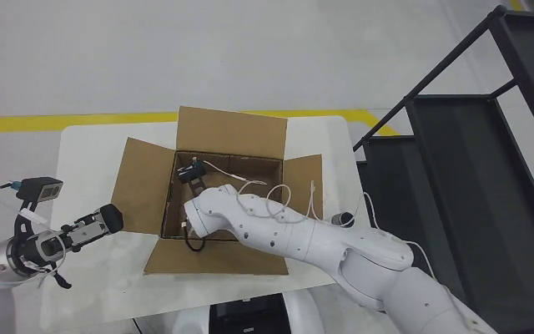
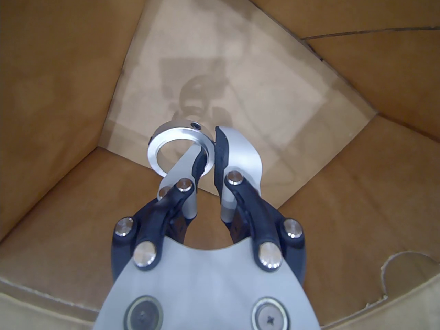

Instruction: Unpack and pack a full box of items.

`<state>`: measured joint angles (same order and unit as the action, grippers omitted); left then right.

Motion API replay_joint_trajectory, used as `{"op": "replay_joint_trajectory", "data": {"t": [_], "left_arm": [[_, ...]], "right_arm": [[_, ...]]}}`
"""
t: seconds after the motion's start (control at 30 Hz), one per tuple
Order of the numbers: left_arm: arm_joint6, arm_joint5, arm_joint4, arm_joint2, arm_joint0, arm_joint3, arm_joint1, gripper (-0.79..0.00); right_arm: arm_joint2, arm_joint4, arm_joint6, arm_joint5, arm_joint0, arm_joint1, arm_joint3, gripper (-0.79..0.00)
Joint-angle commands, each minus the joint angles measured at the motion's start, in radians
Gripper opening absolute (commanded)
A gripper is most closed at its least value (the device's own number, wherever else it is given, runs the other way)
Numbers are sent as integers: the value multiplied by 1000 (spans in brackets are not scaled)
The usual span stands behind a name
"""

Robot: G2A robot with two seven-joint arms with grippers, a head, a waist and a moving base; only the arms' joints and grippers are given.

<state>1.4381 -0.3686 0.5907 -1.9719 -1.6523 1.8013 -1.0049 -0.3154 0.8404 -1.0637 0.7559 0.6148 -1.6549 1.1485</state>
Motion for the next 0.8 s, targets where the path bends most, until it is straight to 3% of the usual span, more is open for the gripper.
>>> {"op": "replay_joint_trajectory", "data": {"t": [0.0, 0.07, 0.13, 0.17, 0.2, 0.33, 0.47, 0.6, 0.77], "left_arm": [[0, 0, 0, 0, 0, 0, 0, 0], [0, 0, 0, 0, 0, 0, 0, 0], [0, 0, 0, 0, 0, 0, 0, 0], [0, 0, 0, 0, 0, 0, 0, 0], [0, 0, 0, 0, 0, 0, 0, 0], [0, 0, 0, 0, 0, 0, 0, 0], [0, 0, 0, 0, 0, 0, 0, 0], [0, 0, 0, 0, 0, 0, 0, 0], [0, 0, 0, 0, 0, 0, 0, 0]], "right_arm": [[-3, -1, 11, 12, -5, -16, -38, -631], [-2, 1, 20, 20, -11, -31, -73, -665], [-7, -7, 23, 23, -14, -45, -99, -628], [-10, -11, 24, 24, -16, -51, -112, -425], [-12, -13, 24, 25, -17, -57, -122, -9], [-24, -18, 26, 26, -20, -73, -146, 0], [-58, 1, 55, 7, -4, -63, -56, 0], [-126, 39, 31, -47, 50, -10, 94, 0], [-280, 167, -29, -111, 184, 95, 372, 0]]}}
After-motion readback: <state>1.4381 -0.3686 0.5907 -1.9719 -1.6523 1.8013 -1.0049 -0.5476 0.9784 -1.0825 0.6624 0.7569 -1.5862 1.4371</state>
